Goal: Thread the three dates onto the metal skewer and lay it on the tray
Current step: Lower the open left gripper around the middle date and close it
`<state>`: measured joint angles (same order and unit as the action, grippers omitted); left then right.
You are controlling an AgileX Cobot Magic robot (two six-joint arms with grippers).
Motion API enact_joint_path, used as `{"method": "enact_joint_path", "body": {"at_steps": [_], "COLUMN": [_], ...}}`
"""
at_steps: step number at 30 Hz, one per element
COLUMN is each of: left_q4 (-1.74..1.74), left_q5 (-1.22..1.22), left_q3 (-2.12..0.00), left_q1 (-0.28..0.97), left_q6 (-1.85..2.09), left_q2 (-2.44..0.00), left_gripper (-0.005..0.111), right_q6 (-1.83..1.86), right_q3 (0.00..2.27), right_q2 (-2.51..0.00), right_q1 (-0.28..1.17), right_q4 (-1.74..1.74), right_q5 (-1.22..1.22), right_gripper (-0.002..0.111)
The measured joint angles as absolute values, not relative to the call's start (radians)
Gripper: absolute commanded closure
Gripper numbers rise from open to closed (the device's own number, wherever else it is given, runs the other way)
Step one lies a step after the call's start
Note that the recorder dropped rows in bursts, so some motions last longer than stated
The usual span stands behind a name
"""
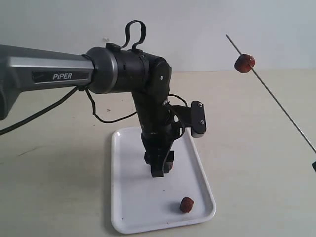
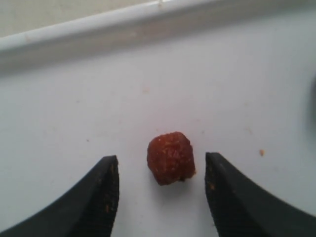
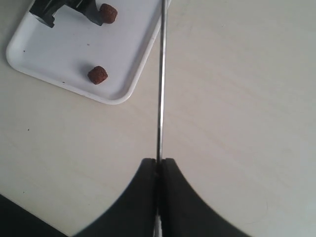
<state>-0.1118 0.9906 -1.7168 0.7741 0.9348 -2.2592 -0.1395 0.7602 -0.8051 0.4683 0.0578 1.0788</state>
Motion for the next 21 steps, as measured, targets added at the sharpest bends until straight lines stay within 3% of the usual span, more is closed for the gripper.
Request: {"method": "enact_joint_path", "body": {"at_steps": [21], "left_q4": [-0.115], "left_q5": [0.988], "left_q3": [-1.717], "left_q1": [0.794], "left_q6": [0.961], "left_q2": [-2.277], "left_gripper": [0.054], "right_q6": [-0.139], "right_q3": [0.760], "right_q2": [-0.805], "right_q1": [0.468], "right_q4": [0.073], "right_q5": [1.079], "right_gripper": [0.108]}}
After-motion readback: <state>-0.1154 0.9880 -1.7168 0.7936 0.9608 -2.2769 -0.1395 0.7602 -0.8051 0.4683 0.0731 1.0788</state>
